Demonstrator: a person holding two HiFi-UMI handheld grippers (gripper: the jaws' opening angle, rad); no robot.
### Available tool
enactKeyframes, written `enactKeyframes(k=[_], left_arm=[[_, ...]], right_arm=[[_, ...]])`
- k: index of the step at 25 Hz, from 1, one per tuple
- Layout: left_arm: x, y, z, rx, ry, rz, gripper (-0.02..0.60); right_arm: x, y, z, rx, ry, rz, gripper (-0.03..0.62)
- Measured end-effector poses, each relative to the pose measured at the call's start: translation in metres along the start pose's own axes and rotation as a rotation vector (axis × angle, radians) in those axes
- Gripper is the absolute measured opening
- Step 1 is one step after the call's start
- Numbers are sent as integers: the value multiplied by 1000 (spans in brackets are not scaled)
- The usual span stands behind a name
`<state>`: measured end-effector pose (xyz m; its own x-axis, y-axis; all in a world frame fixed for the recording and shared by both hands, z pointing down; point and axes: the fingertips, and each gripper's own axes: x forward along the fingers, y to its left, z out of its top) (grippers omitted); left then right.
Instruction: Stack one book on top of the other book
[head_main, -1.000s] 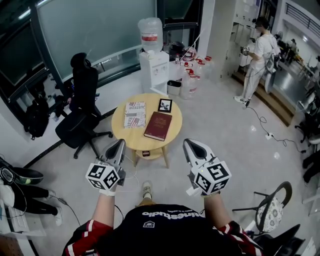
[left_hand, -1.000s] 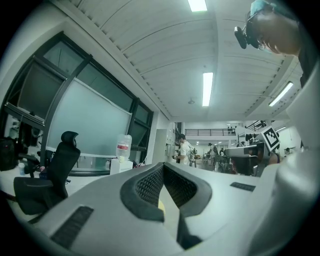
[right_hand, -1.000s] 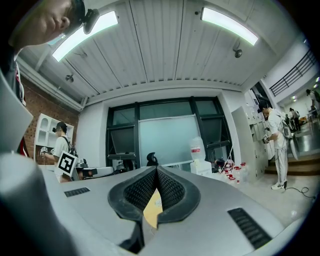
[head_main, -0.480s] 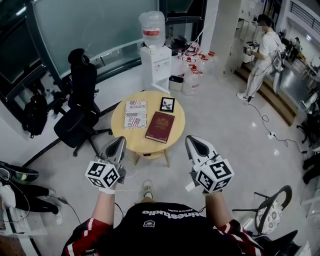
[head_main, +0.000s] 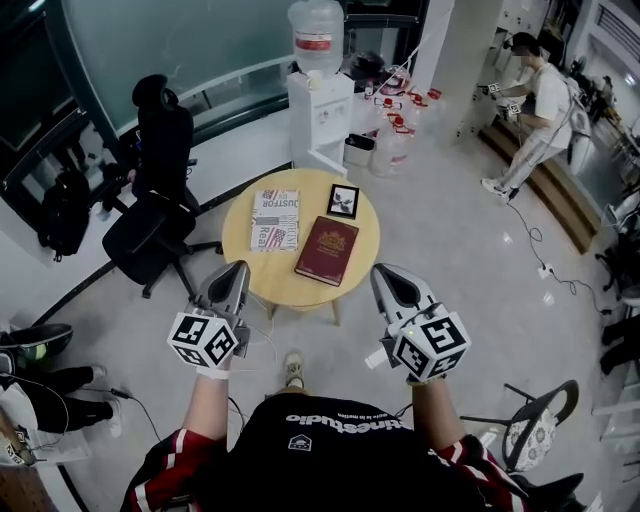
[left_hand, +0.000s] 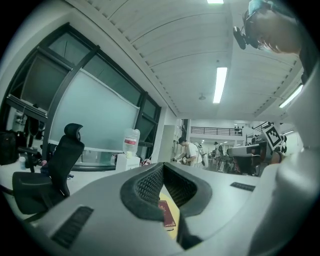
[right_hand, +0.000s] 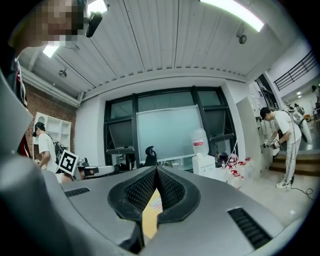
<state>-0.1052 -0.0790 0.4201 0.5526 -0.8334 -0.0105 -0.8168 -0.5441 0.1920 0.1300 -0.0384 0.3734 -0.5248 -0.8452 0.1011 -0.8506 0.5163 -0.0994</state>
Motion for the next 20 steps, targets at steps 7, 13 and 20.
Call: enactKeyframes(k=[7, 13, 20], left_arm=[[27, 41, 7, 11, 7, 20, 15], [53, 77, 16, 13, 8, 12, 15], [80, 115, 24, 10, 12, -5, 15]], right_arm=[[48, -13, 3, -1, 19, -2, 26], [91, -18, 10, -4, 23, -8, 26], [136, -22, 17, -7, 30, -24, 26]])
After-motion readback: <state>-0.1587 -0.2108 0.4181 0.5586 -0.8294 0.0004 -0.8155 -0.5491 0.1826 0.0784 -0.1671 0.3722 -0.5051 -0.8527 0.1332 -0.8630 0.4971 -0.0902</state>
